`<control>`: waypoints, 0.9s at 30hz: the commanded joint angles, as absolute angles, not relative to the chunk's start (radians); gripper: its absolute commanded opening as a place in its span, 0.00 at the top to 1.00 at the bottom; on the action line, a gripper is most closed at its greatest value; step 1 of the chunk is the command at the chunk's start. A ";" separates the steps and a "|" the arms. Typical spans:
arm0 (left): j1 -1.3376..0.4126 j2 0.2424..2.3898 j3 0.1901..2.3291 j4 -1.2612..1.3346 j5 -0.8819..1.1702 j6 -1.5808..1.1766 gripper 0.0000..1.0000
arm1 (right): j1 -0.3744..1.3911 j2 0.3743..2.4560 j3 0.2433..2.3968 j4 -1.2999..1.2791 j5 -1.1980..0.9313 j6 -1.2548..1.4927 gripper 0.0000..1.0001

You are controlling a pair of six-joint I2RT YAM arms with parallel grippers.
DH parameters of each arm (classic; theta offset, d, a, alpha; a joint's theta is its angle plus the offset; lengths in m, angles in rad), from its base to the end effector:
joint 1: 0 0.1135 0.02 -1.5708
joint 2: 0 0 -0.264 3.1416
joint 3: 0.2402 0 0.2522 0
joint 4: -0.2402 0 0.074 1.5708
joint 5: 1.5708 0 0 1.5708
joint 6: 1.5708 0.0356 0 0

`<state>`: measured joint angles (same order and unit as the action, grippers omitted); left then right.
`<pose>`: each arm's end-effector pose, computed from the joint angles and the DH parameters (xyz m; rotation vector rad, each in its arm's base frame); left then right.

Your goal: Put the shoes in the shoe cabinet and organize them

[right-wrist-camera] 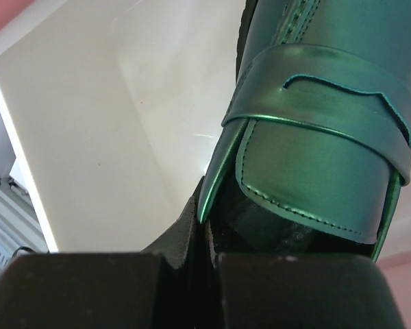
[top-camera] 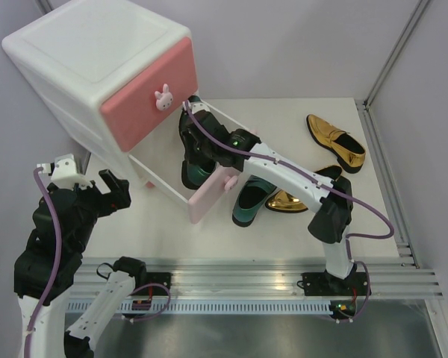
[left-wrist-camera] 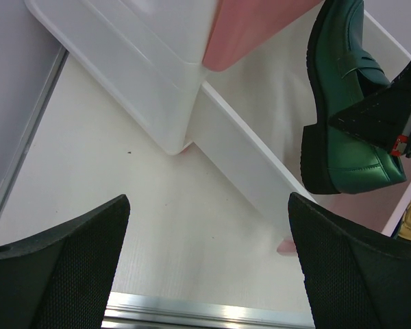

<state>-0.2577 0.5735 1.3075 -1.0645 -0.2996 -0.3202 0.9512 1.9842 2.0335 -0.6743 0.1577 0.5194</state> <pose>0.0434 -0.0006 0.4303 -0.2608 1.8694 -0.1104 0.2695 0.3682 0.3634 -0.3953 2.2293 0.6438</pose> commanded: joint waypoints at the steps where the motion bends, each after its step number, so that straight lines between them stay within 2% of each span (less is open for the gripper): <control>1: -0.261 0.571 1.308 -1.058 -0.325 -0.293 0.00 | 0.953 1.973 2.054 -0.643 0.054 0.512 0.99; 10: -0.261 0.578 1.307 -1.054 -0.334 -0.287 0.00 | 0.959 1.973 2.086 -0.689 0.005 0.500 1.00; 14: -0.261 0.575 1.301 -1.051 -0.336 -0.284 0.00 | 0.960 1.990 2.086 -0.652 0.044 0.407 1.00; 21: -0.261 0.563 1.296 -1.052 -0.341 -0.278 0.00 | 0.928 1.999 2.076 -0.585 0.120 0.016 0.99; 27: -0.261 0.551 1.293 -1.060 -0.354 -0.270 0.00 | 0.882 1.991 2.014 -0.572 0.117 -0.182 0.99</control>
<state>-0.2577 0.5617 1.3006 -1.0645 -0.3248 -0.3115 0.9092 2.0285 2.0254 -0.6926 0.0788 0.0048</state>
